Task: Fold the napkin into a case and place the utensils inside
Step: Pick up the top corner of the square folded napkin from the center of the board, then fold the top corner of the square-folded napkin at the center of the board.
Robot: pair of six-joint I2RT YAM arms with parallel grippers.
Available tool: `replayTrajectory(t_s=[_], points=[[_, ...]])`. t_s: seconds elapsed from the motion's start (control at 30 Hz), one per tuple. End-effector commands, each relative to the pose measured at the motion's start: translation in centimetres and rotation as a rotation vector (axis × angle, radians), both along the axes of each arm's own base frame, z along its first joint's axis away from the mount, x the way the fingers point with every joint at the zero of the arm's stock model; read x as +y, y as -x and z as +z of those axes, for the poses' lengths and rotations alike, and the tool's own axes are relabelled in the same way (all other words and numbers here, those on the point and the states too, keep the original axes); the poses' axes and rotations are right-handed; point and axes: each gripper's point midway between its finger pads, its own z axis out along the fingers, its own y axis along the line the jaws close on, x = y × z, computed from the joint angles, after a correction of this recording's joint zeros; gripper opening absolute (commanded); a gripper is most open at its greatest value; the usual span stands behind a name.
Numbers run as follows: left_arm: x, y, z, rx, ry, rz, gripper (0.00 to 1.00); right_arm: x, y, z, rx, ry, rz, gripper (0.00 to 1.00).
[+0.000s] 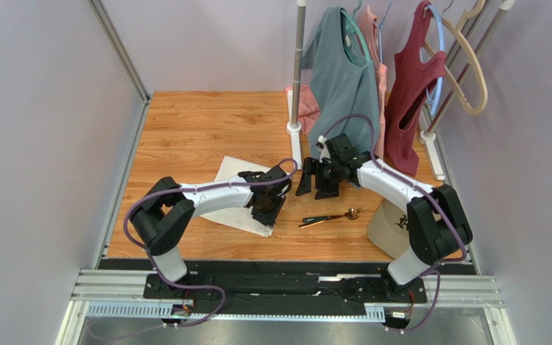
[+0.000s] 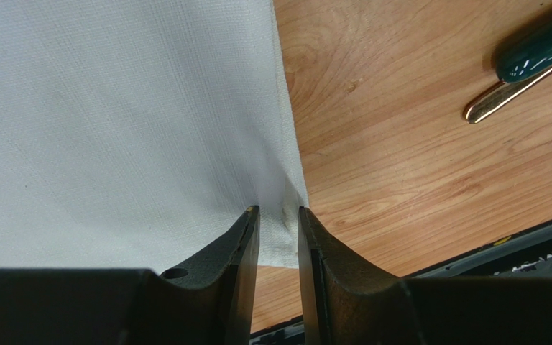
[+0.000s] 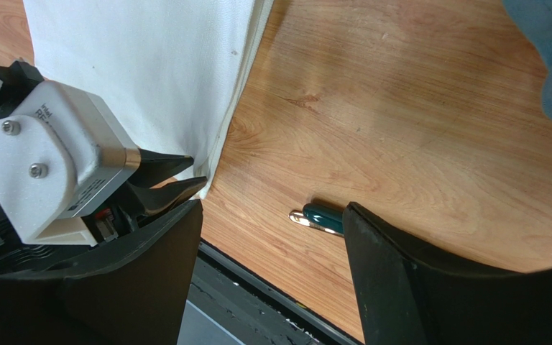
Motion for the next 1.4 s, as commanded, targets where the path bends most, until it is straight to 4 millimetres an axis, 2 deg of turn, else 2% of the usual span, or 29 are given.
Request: replayTrajectory(t_s=[0.0, 0.23, 0.27, 0.3, 0.33, 0.43, 0.57, 0.67, 0.7, 0.77, 0.8, 0.83, 1.0, 1.1, 1.37], points=[[-0.6, -0.8, 0.2, -0.031, 0.004, -0.022, 0.33, 0.2, -0.6, 1.2, -0.062, -0.037, 0.014, 0.75], [-0.7, -1.5, 1.6, -0.068, 0.002, -0.028, 0.18, 0.5, -0.2, 0.6, -0.044, -0.057, 0.019, 0.75], [-0.7, -1.5, 1.8, -0.069, 0.002, -0.03, 0.13, 0.6, -0.2, 0.4, -0.04, -0.06, 0.02, 0.75], [-0.6, -1.4, 2.1, -0.071, 0.002, -0.034, 0.04, 0.7, -0.2, 0.4, -0.037, -0.065, 0.022, 0.75], [-0.6, -1.6, 2.3, -0.077, 0.003, -0.036, 0.01, 0.8, -0.1, 0.4, -0.033, -0.07, 0.025, 0.75], [-0.2, -1.6, 3.2, -0.082, -0.016, -0.047, 0.0, 1.0, -0.2, 0.5, -0.031, -0.083, 0.026, 0.75], [0.4, -2.1, 4.6, -0.091, -0.029, -0.083, 0.0, 2.5, -0.6, 1.8, -0.07, -0.168, 0.052, 0.74], [1.9, -3.4, 5.8, -0.103, -0.036, -0.071, 0.0, 4.0, -1.3, 2.1, -0.083, -0.233, 0.056, 0.74], [3.1, -4.3, 6.1, -0.11, -0.049, -0.054, 0.0, 4.5, -1.4, 2.1, -0.077, -0.25, 0.064, 0.74], [4.1, -5.6, 6.7, -0.127, -0.059, -0.038, 0.0, 6.0, -2.1, 2.2, -0.089, -0.286, 0.072, 0.72], [5.4, -6.4, 6.6, -0.114, -0.086, -0.025, 0.0, 6.5, -2.2, 2.3, -0.093, -0.297, 0.076, 0.72], [5.5, -7.3, 7.1, -0.124, -0.081, -0.024, 0.0, 7.3, -2.6, 2.0, -0.09, -0.302, 0.084, 0.7], [8.4, -10.8, 6.1, -0.117, -0.155, 0.006, 0.0, 8.9, -4.7, 2.3, -0.113, -0.342, 0.042, 0.65], [9.4, -12.5, 5.5, -0.121, -0.192, 0.021, 0.0, 9.6, -5.6, 2.6, -0.114, -0.353, 0.046, 0.65], [9.0, -16.4, 5.1, -0.14, -0.226, 0.006, 0.0, 12.1, -5.9, 2.4, -0.113, -0.364, 0.124, 0.64]])
